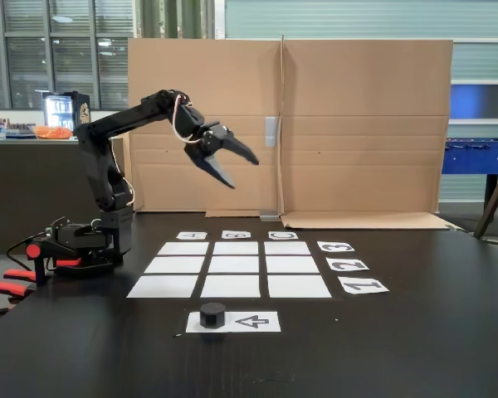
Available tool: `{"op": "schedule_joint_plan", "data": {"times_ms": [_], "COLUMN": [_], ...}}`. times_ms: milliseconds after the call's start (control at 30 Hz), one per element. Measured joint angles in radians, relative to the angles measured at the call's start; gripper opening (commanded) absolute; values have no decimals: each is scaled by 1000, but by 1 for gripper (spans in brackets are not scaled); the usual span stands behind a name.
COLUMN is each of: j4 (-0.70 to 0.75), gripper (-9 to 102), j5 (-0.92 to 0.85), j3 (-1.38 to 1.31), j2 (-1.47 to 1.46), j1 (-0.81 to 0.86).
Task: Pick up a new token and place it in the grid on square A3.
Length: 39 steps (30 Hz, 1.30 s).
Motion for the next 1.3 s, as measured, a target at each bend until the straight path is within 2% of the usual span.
{"op": "schedule_joint_plan", "data": {"times_ms": [700,1300], "j4": [-31,-84], "gripper": [34,34], "j5": [0,-87], "j3": [-23,-368], "j2": [-370,-821], "j1": [342,440]}}
